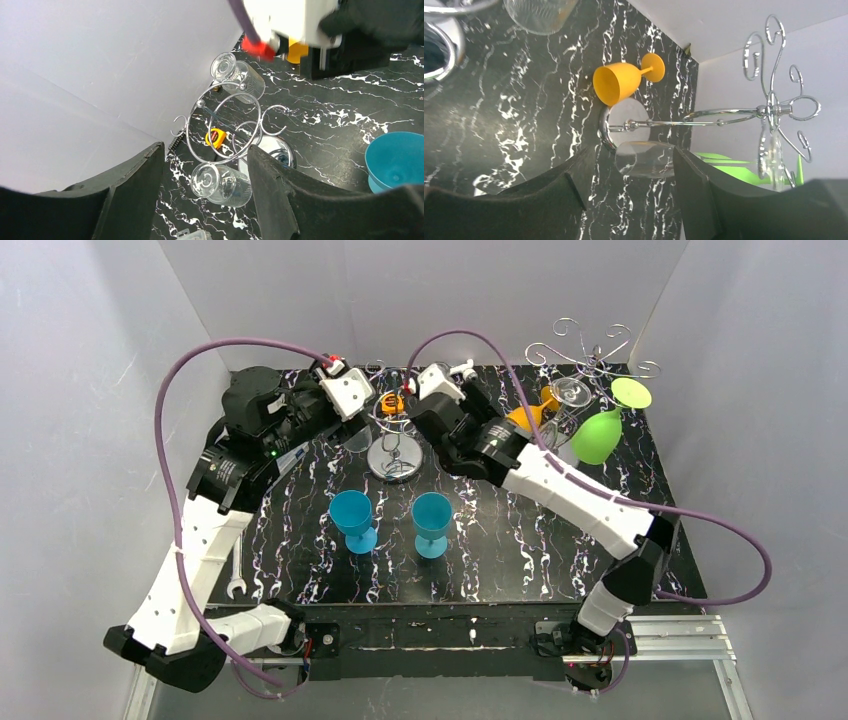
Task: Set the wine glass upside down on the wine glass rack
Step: Pick up the wine glass at the center of the board.
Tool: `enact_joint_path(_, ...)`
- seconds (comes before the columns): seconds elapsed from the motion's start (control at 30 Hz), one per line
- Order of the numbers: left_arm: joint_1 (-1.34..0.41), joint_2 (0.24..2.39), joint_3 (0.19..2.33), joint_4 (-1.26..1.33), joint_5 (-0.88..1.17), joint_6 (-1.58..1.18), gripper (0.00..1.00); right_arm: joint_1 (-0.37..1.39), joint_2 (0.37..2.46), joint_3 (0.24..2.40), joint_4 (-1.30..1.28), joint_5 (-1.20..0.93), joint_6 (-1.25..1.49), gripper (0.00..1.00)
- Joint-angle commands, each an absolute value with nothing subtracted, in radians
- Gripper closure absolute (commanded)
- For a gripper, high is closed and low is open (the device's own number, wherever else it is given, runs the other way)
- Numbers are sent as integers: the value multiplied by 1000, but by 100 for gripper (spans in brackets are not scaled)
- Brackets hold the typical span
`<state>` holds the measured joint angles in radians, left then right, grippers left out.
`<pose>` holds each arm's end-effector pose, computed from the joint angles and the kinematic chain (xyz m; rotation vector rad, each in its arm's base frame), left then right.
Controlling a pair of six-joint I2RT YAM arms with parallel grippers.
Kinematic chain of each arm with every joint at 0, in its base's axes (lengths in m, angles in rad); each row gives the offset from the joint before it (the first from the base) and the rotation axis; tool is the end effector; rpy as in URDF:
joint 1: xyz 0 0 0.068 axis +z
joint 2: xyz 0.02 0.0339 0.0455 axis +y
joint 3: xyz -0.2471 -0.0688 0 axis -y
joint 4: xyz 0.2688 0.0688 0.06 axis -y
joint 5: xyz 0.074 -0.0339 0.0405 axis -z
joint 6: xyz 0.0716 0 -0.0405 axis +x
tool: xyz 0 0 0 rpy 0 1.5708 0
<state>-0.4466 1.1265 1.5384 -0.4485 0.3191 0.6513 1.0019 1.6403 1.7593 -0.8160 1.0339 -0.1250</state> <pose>0.2410 -0.1403 0.4940 1.0384 1.2257 -0.0977 0.2575 0.2885 0.3805 -0.5840 1.8618 -0.5969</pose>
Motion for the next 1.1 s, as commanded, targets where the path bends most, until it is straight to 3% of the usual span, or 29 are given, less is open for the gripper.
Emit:
enact_joint_path(0.0, -439, 1101, 1533, -428, 323, 633, 39, 985, 1702, 1676, -785, 1106, -178, 33)
enact_joint_path(0.3, -428, 1066, 1515, -418, 323, 657, 38, 906, 1701, 1508, -603, 1082, -259, 31)
enact_joint_path(0.7, -421, 1047, 1486, -412, 333, 667, 38, 780, 1713, 1188, -108, 1044, -396, 34)
enact_joint_path(1.07, -416, 1032, 1443, -402, 352, 672, 38, 706, 1834, 1163, 83, 1007, -432, 37)
